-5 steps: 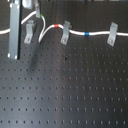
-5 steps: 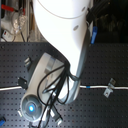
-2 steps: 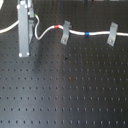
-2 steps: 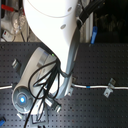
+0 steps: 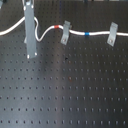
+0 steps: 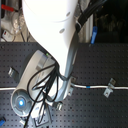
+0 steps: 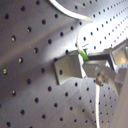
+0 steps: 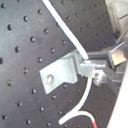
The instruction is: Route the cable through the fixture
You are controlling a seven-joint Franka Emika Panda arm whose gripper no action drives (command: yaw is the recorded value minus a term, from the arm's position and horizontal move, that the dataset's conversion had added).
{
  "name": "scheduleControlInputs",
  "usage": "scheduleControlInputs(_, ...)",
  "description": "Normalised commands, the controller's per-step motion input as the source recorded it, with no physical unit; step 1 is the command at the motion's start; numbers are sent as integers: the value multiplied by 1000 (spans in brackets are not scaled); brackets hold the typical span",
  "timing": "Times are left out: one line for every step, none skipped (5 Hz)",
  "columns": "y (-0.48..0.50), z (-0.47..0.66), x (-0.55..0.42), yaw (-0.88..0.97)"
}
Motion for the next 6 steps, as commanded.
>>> scheduleControlInputs(220, 112, 83, 705)
scheduleControlInputs(198, 28, 16, 774)
scheduleControlInputs(-65, 0, -107, 531)
scheduleControlInputs(-155, 1, -331, 334)
scheduleControlInputs(225, -2, -290, 83)
scheduleControlInputs(285, -4, -190, 0)
